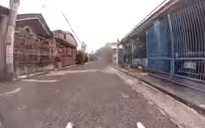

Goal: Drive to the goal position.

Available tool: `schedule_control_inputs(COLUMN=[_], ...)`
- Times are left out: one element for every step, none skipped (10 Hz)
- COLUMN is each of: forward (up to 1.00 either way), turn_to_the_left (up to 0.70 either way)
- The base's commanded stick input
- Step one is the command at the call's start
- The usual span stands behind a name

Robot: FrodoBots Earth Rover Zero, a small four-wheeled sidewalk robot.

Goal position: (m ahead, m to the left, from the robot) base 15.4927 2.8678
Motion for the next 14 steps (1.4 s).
schedule_control_inputs(forward=[1.0, 1.0, 1.0, 1.0, 1.0, 1.0, 1.0, 1.0, 1.0, 1.0, 1.0, 1.0, 0.98, 0.97], turn_to_the_left=[0.0, 0.0, 0.0, 0.0, 0.0, 0.0, 0.0, 0.0, 0.0, 0.0, 0.0, 0.0, 0.0, 0.0])
